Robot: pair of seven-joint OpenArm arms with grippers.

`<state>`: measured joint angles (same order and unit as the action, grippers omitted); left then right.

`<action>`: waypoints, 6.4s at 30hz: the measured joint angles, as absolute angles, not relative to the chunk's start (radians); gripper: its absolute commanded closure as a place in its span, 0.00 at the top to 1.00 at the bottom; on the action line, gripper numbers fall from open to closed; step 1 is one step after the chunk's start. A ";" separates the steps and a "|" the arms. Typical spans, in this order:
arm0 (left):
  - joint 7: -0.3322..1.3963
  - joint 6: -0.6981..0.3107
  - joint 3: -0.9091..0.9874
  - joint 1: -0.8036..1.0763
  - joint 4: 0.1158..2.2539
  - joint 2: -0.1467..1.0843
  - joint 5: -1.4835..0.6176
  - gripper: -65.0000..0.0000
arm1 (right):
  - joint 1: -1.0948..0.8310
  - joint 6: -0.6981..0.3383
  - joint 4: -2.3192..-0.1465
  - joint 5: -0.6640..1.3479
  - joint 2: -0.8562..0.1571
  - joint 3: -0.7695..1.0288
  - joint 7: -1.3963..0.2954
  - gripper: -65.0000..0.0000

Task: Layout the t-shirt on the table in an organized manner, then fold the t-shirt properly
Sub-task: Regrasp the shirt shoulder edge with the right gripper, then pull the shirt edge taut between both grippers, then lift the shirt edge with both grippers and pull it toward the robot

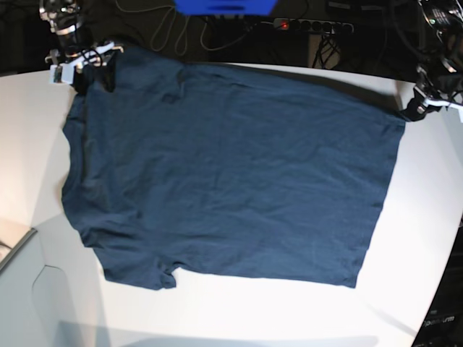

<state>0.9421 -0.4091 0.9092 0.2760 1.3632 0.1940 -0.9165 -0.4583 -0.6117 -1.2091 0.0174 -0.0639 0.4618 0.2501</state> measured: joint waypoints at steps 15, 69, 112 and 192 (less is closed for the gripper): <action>0.955 -0.412 0.908 0.187 1.292 0.167 -0.912 0.00 | -0.136 -0.631 -0.846 0.046 -0.241 0.468 0.313 0.65; 0.942 -0.412 0.834 0.207 1.299 0.113 -0.925 0.00 | -0.341 -0.601 -1.171 0.009 -0.138 0.440 0.178 0.44; 0.949 -0.412 0.836 0.228 1.336 0.112 -0.925 0.00 | -0.459 -0.605 -1.328 0.008 -0.052 0.630 0.168 0.24; 0.944 -0.413 0.741 0.256 1.539 0.132 -0.796 0.00 | -0.229 -0.608 -1.477 -0.013 -0.115 0.509 0.164 0.00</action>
